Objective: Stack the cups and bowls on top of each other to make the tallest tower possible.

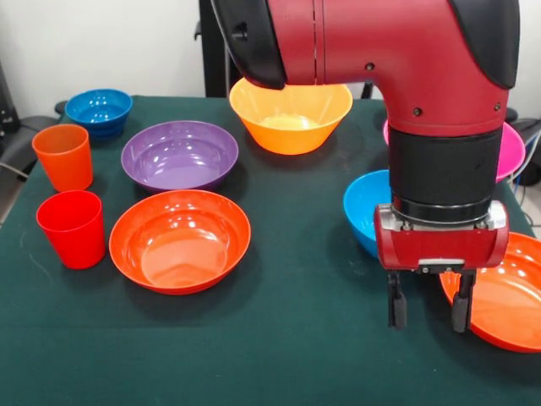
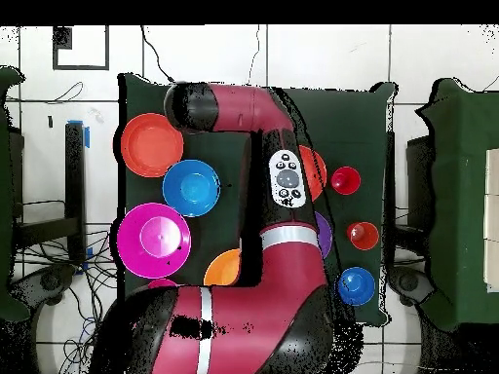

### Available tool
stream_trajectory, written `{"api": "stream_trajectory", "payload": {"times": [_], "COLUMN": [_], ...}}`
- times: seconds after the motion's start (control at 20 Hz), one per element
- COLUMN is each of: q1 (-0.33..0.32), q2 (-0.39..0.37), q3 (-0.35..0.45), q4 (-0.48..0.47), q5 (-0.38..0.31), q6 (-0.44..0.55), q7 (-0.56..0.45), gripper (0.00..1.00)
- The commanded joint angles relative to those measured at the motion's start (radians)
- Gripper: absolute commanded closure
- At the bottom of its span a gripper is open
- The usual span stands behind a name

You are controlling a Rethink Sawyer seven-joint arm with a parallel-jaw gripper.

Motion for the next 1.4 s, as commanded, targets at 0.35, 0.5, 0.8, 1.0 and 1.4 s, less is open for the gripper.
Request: {"api": "stream_trajectory", "payload": {"times": [0.35,0.5,0.8,1.0,1.4], "q1": [0.032,0.033,0.036,0.035,0.026], "q2": [-0.020,-0.041,-0.076,-0.075,-0.021], "q3": [0.069,0.062,0.052,0.058,0.079], "q4": [0.096,0.119,0.155,0.167,0.159], "q5": [0.008,0.010,0.011,0.014,0.015], "q6": [0.134,0.143,0.152,0.139,0.071], "q7": [-0.001,0.002,0.011,0.014,0.009], "gripper": [0.00,0.00,0.00,0.00,0.00]}}
